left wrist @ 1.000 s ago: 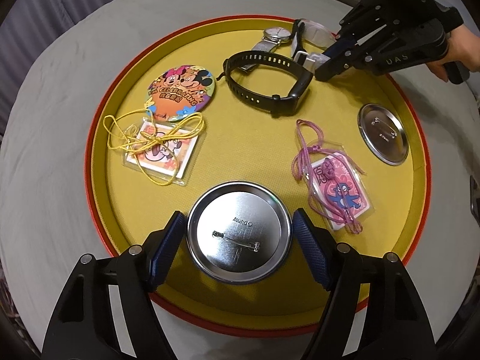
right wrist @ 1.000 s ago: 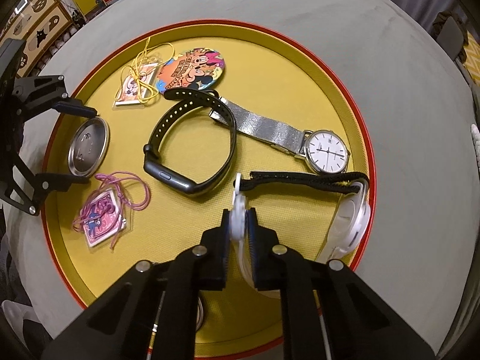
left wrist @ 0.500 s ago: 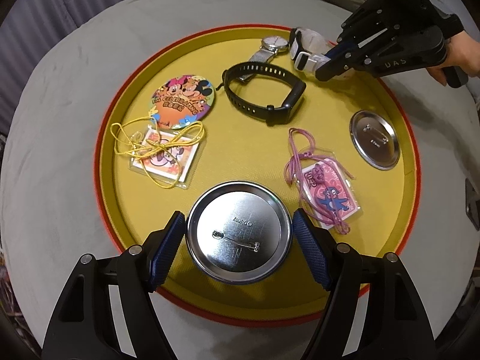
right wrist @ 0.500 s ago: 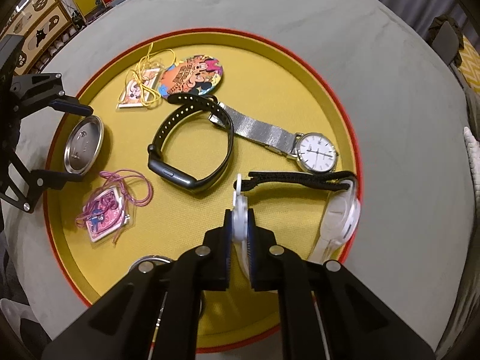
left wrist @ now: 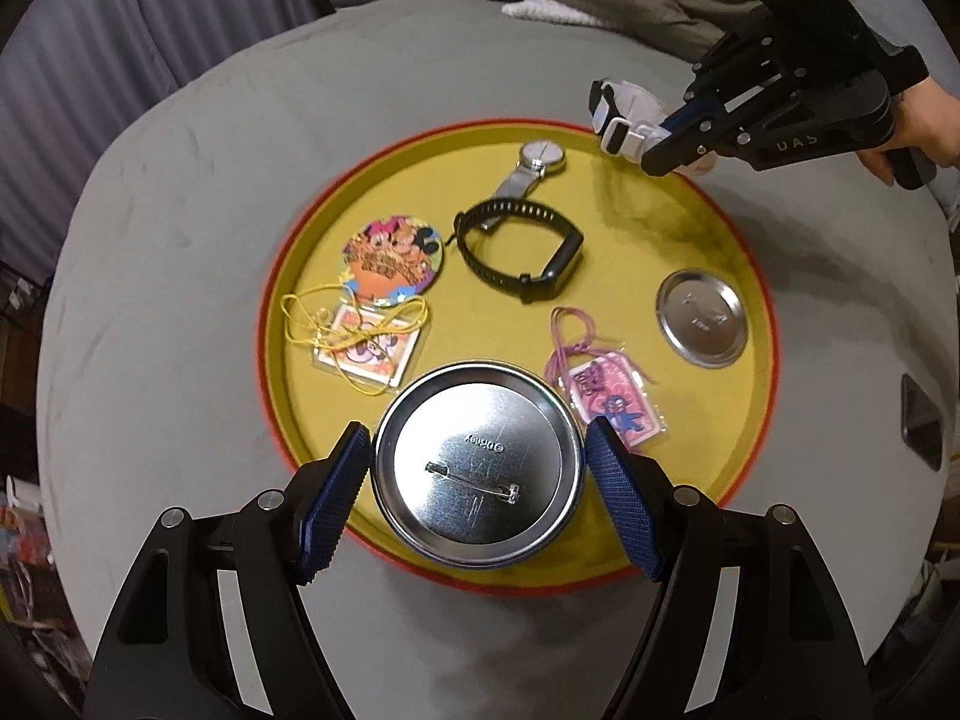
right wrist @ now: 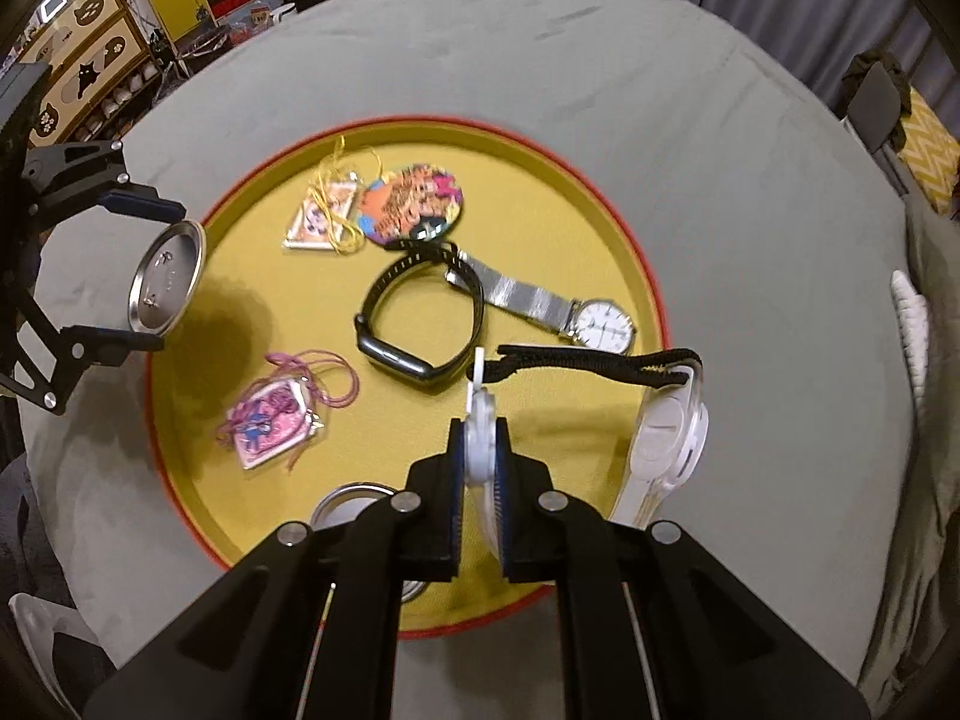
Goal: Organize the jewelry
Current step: 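Lift both held items out of the red tray and carry them over the bedspread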
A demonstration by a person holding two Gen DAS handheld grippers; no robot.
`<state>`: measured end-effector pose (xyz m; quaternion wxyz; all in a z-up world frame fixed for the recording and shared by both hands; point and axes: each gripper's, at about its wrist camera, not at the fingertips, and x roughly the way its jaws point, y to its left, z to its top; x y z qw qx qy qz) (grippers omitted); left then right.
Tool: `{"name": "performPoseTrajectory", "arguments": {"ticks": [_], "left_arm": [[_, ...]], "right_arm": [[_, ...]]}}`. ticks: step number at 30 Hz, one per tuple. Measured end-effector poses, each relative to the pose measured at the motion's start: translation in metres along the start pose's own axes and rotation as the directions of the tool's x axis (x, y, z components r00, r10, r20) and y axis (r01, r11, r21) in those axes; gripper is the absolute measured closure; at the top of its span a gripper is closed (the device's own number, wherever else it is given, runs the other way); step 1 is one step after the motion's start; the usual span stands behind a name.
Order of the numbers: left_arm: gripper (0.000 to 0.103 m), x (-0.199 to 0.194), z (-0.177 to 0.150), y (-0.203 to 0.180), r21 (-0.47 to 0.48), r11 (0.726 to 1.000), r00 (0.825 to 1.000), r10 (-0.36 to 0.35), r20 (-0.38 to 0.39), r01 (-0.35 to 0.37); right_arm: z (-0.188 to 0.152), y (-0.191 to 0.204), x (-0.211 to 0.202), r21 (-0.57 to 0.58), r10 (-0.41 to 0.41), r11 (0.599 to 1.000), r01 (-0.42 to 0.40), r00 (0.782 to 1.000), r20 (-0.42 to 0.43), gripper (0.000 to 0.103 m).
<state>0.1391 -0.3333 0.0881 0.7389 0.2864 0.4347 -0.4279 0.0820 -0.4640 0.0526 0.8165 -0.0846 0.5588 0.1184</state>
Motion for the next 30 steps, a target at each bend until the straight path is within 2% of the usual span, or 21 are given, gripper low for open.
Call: {"name": "performPoseTrajectory", "arguments": {"ticks": [13,30], "left_arm": [[0.031,-0.064,0.006,-0.005,0.005,1.0,0.996,0.013,0.088,-0.013],[0.031,-0.176,-0.004,0.012,0.009,0.999,0.974,0.045,0.221,-0.048]], "right_arm": [[0.019,0.034,-0.064,-0.031,-0.046,0.998,0.048,0.997,0.063,0.094],[0.053,0.109,-0.153,-0.085,-0.101,0.99,0.114,0.985,0.143,0.094]]}}
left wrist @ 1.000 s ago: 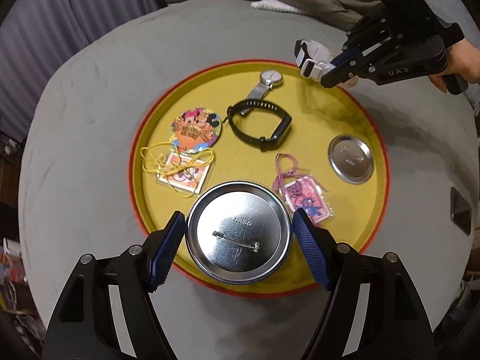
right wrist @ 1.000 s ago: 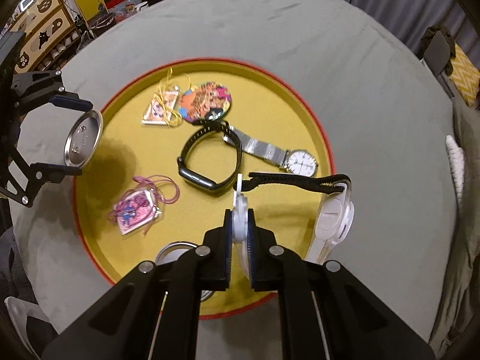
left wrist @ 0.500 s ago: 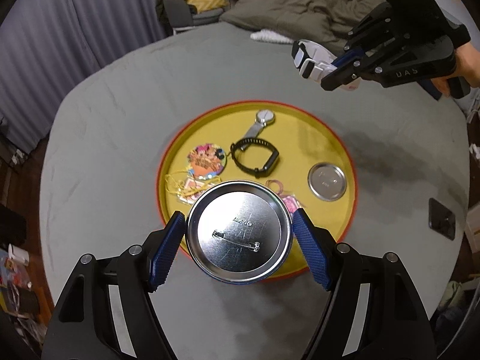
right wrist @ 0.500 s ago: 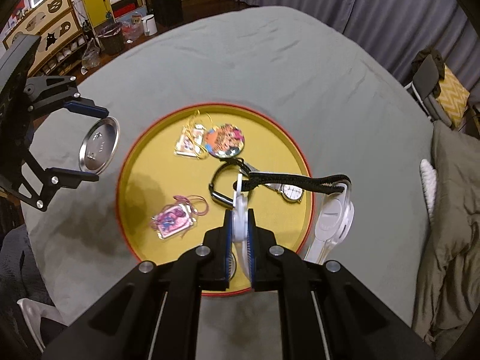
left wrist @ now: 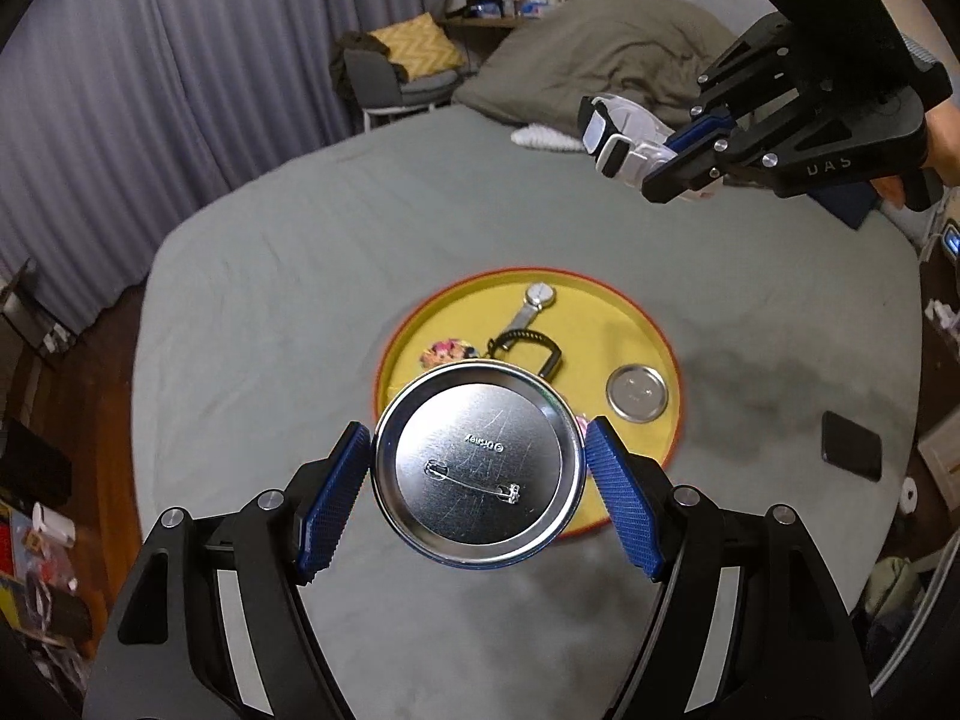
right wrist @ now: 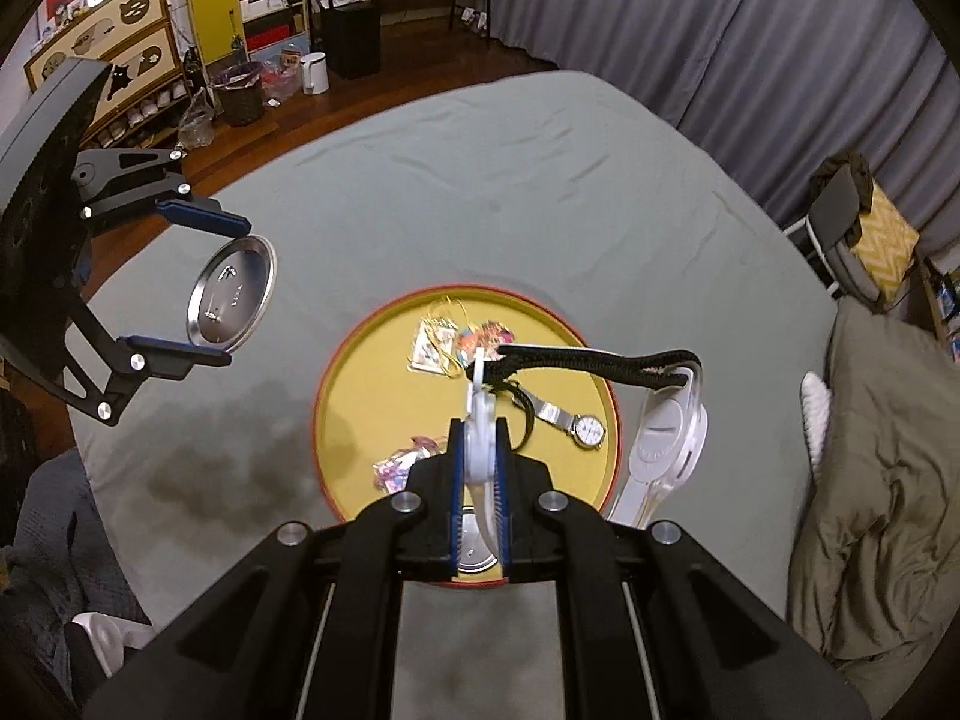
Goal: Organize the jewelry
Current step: 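Lift both held items out of the red tray and carry them over the bedspread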
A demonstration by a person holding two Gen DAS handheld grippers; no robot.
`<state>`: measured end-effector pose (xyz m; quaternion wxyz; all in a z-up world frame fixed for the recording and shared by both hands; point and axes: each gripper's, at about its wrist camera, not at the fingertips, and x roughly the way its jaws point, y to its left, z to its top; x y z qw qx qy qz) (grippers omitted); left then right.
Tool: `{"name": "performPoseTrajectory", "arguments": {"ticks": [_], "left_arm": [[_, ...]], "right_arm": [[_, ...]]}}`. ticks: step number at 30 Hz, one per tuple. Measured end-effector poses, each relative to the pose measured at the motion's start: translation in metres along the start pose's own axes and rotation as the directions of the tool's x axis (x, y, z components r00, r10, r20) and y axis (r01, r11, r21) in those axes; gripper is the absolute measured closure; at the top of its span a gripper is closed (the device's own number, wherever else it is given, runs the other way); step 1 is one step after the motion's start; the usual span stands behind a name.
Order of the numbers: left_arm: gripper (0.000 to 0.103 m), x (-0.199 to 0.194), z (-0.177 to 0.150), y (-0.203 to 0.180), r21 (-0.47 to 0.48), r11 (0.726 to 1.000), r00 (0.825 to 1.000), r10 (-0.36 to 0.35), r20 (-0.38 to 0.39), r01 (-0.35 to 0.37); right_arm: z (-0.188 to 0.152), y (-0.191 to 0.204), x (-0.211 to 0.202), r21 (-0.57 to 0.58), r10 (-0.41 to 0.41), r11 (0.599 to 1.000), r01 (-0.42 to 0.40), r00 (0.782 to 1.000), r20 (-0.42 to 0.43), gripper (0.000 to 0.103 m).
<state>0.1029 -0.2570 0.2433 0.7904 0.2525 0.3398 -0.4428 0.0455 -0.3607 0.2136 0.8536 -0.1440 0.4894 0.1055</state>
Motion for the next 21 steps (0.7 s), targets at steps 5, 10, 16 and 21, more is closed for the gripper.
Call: {"name": "performPoseTrajectory", "arguments": {"ticks": [5,10,16,21], "left_arm": [[0.031,-0.036,-0.003,0.013,-0.015,1.0,0.999,0.022,0.042,-0.021],[0.031,-0.066,-0.012,0.021,-0.027,0.999,0.996,0.048,0.07,-0.047],[0.031,-0.088,-0.038,0.035,-0.058,0.996,0.994,0.077,0.078,-0.072],[0.031,-0.107,-0.062,0.053,-0.091,0.991,0.991,0.108,0.079,-0.1]], "right_arm": [[0.016,0.02,-0.028,-0.021,-0.017,1.0,0.018,0.999,0.032,0.094],[0.031,0.047,-0.042,-0.051,-0.025,0.998,0.028,0.999,0.047,0.094],[0.047,0.084,-0.043,-0.098,-0.009,0.995,0.015,0.998,0.057,0.094],[0.068,0.117,-0.035,-0.143,0.013,0.99,-0.005,0.998,0.057,0.094]]}}
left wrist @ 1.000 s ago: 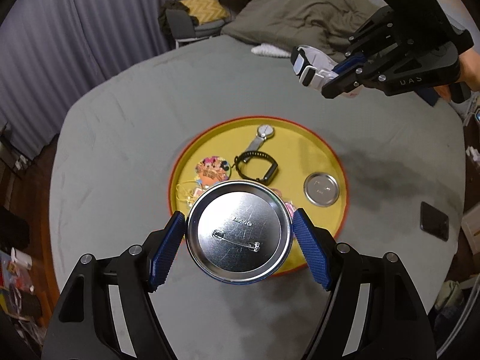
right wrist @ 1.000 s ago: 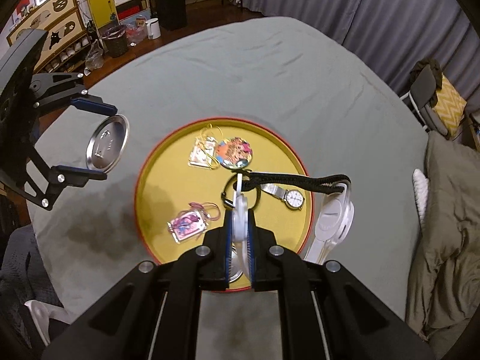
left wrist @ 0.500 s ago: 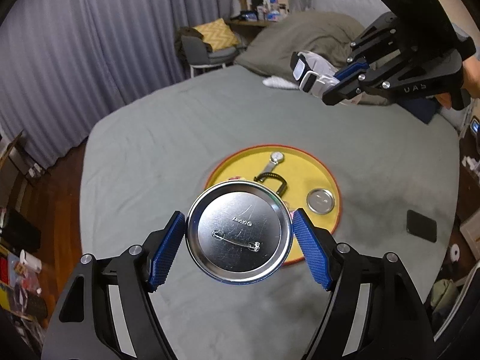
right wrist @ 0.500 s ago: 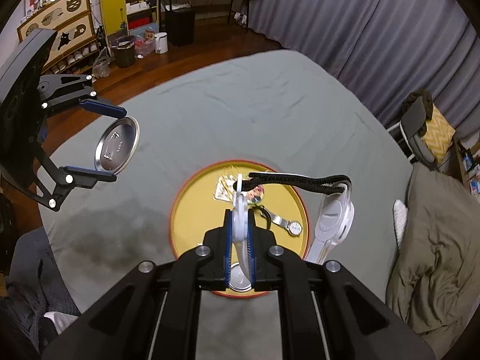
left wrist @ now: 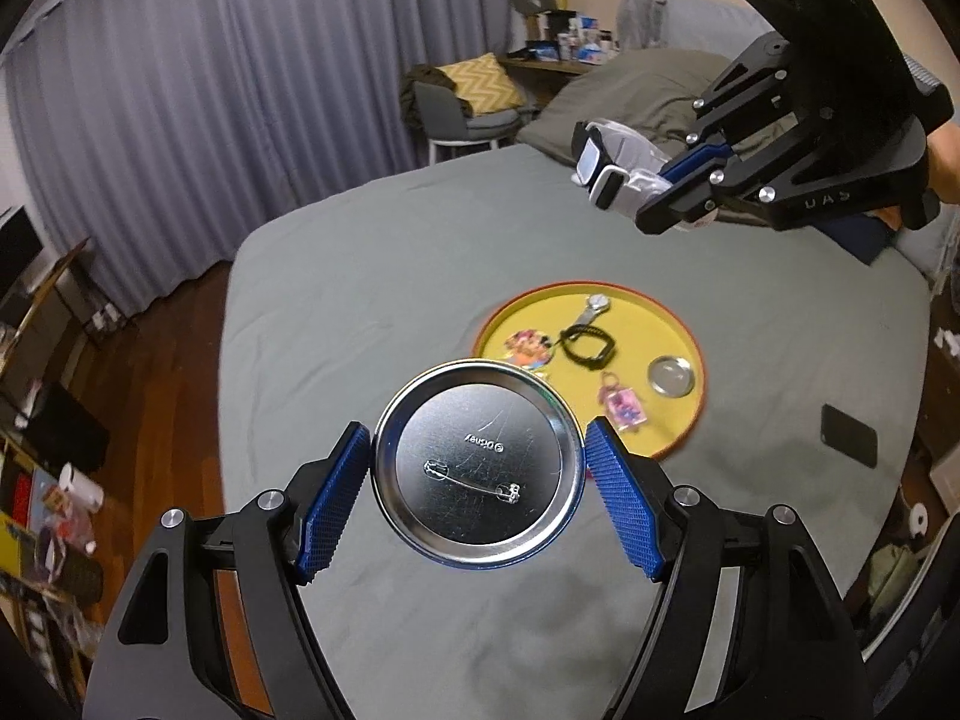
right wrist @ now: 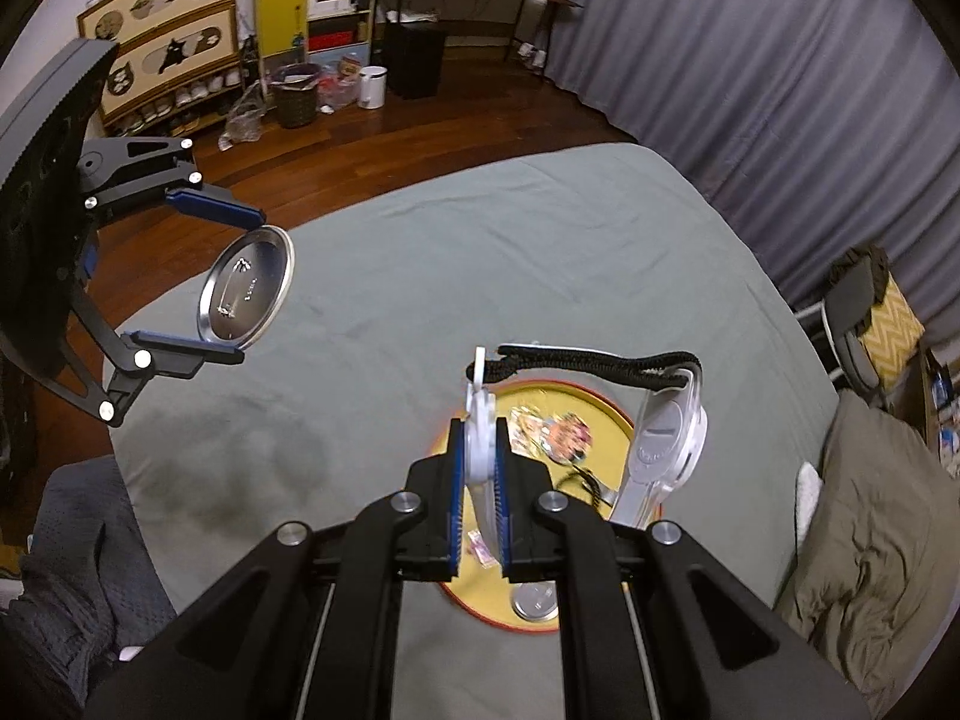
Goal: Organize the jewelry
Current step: 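Lift both held items out of the red tray and carry them over the bedspread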
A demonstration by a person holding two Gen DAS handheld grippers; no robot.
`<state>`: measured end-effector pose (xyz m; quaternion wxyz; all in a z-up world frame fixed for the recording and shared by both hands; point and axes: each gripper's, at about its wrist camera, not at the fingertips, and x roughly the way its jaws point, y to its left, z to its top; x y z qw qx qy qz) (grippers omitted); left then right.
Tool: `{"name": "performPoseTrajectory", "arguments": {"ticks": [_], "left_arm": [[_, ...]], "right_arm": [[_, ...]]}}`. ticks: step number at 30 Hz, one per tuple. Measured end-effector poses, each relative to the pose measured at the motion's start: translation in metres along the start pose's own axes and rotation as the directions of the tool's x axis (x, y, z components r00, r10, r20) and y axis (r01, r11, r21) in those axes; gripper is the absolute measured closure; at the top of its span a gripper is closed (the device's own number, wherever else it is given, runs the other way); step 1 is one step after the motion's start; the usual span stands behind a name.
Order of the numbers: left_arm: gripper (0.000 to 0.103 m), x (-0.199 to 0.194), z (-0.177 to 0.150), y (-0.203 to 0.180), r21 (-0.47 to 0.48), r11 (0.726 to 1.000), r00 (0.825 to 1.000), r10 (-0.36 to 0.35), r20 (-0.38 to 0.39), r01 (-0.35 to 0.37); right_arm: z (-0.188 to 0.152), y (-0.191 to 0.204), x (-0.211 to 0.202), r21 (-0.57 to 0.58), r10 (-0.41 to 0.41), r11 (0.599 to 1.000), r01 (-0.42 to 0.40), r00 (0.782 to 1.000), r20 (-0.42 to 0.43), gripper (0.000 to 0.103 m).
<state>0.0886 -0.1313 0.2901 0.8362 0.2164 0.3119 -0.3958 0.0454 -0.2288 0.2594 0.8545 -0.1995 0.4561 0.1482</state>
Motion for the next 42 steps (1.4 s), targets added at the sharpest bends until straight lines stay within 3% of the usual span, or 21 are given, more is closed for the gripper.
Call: {"name": "performPoseTrajectory", "arguments": {"ticks": [15,34,42], "left_arm": [[0.031,-0.025,-0.063,0.057,-0.085,0.995,0.998,0.056,-0.034,-0.058],[0.031,0.022,-0.133,0.107,-0.159,0.986,0.993,0.041,-0.11,-0.058],[0.031,0.061,-0.165,0.127,-0.187,0.982,0.987,0.012,-0.158,-0.041]], "right_arm": [[0.053,0.068,0.041,-0.099,0.091,0.991,-0.091,0.996,-0.003,0.094],[0.078,0.102,0.142,-0.11,0.188,0.974,-0.198,0.977,-0.099,0.094],[0.086,0.116,0.199,-0.084,0.224,0.967,-0.239,0.962,-0.157,0.094]]}}
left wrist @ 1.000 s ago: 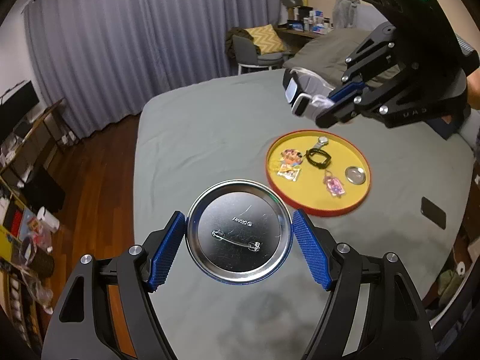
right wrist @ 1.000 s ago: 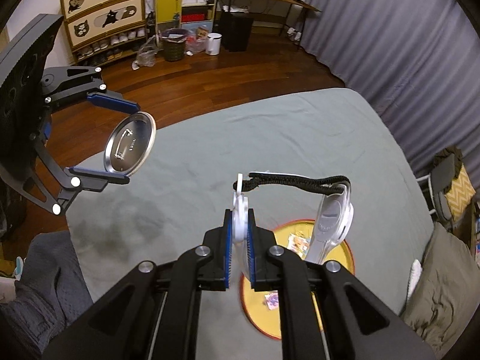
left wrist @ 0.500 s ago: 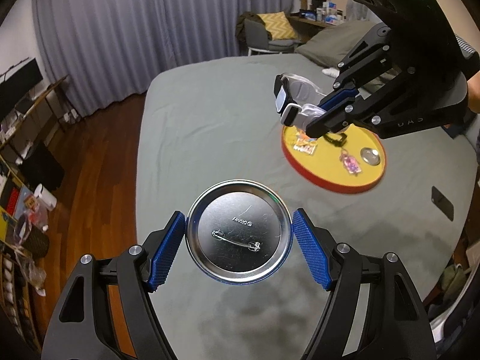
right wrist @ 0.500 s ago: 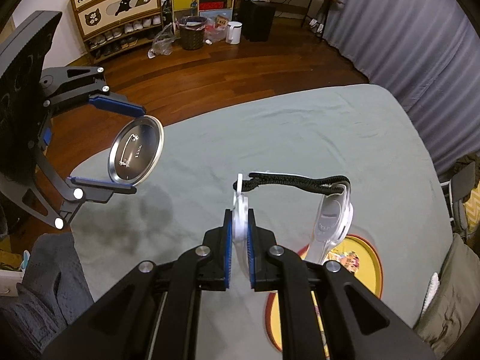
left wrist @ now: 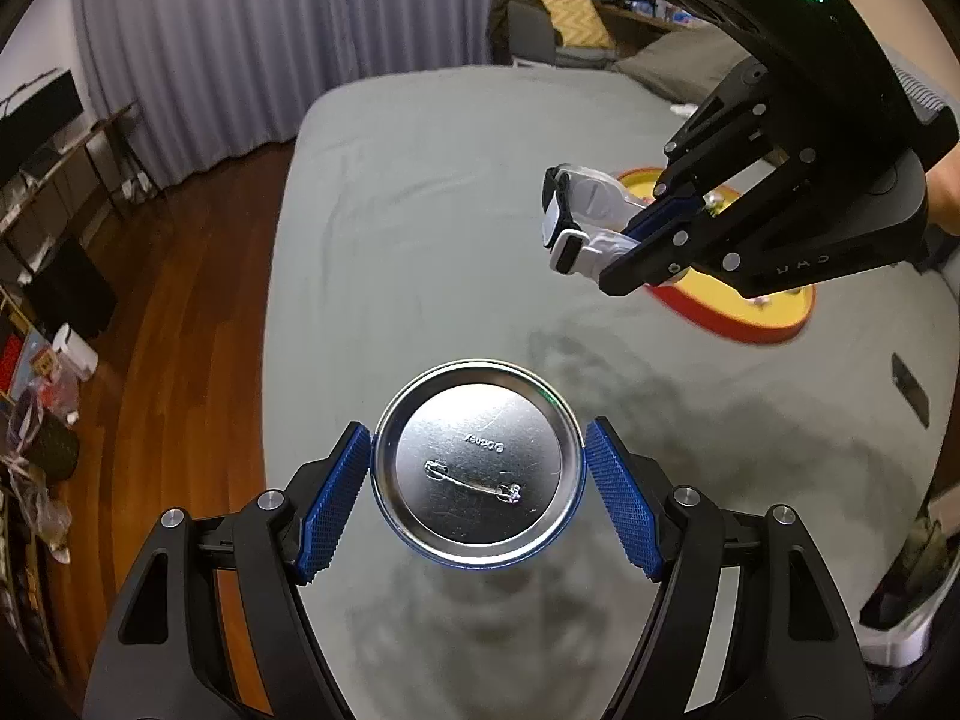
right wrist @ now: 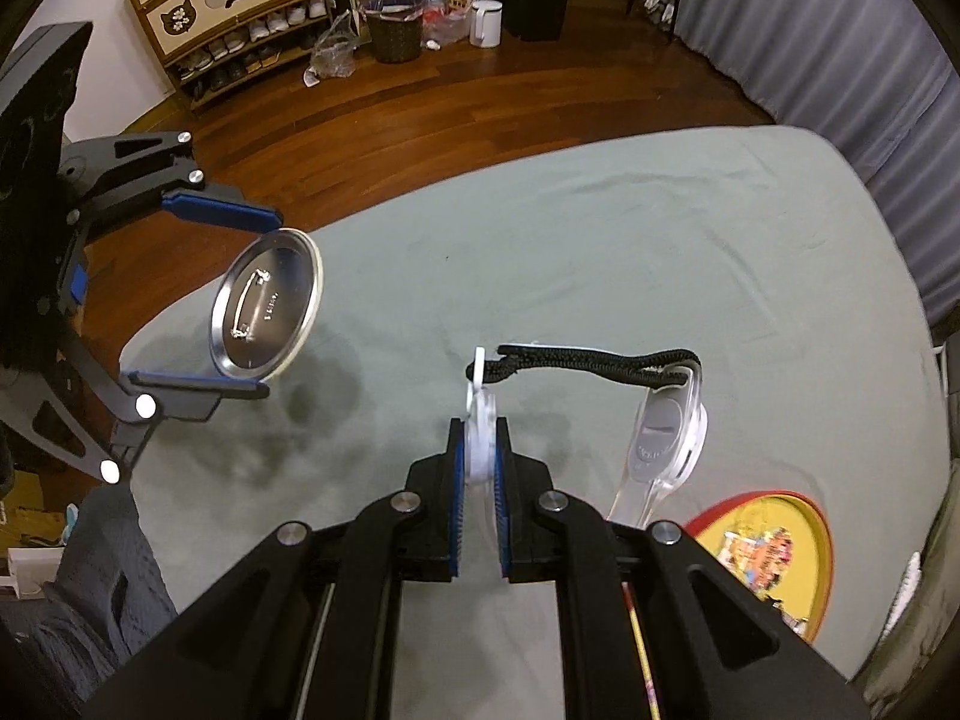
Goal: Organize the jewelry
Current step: 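Lift both held items out of the red tray and carry them over the bedspread, then lower the badge back and white band onto the bedspread and open both tools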
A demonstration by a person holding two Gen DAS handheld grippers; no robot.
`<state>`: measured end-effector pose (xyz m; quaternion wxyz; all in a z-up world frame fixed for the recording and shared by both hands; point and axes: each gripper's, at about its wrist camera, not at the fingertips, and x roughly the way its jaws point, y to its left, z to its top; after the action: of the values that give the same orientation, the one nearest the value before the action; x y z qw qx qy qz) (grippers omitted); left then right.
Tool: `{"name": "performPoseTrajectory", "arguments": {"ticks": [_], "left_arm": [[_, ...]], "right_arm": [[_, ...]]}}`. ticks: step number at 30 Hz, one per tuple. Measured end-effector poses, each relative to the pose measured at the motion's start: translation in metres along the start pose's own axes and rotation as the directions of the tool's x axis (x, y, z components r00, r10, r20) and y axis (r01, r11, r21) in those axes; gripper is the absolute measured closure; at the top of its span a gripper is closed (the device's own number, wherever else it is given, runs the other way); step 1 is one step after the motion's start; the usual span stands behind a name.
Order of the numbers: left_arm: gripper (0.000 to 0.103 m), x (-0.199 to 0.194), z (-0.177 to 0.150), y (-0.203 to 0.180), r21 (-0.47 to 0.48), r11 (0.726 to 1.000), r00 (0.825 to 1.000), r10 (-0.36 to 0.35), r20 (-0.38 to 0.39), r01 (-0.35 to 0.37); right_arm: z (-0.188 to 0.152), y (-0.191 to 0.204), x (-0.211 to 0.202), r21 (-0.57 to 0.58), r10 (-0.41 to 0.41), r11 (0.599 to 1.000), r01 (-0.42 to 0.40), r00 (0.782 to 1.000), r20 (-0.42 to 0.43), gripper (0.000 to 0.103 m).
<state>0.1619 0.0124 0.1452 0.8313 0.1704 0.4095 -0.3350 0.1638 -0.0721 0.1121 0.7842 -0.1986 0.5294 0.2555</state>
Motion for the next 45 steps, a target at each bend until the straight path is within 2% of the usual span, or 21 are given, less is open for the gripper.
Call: {"name": "performPoseTrajectory", "arguments": {"ticks": [14,21,29,33,45], "left_arm": [[0.031,0.074,-0.026,0.018,-0.036,0.999,0.996,-0.034,-0.086,0.031],[0.031,0.094,-0.041,0.016,-0.039,0.999,0.994,-0.026,-0.107,0.022],[0.031,0.109,-0.052,0.013,-0.027,1.0,0.99,-0.018,-0.141,0.014],[0.031,0.109,-0.055,0.011,-0.025,1.0,0.991,-0.013,-0.133,0.009],[0.029,0.108,-0.057,0.007,0.009,1.0,0.99,0.021,-0.142,-0.02]], "right_arm": [[0.021,0.0,0.087,0.045,0.05,0.998,-0.047,0.996,-0.076,0.094],[0.029,0.008,0.117,0.05,0.064,0.997,-0.059,0.992,-0.106,0.094],[0.028,0.014,0.131,0.035,0.051,0.998,-0.047,0.992,-0.119,0.094],[0.025,0.018,0.134,0.015,0.029,1.0,-0.027,0.993,-0.116,0.093],[0.013,0.017,0.134,0.036,0.033,0.999,-0.03,0.993,-0.109,0.092]]}}
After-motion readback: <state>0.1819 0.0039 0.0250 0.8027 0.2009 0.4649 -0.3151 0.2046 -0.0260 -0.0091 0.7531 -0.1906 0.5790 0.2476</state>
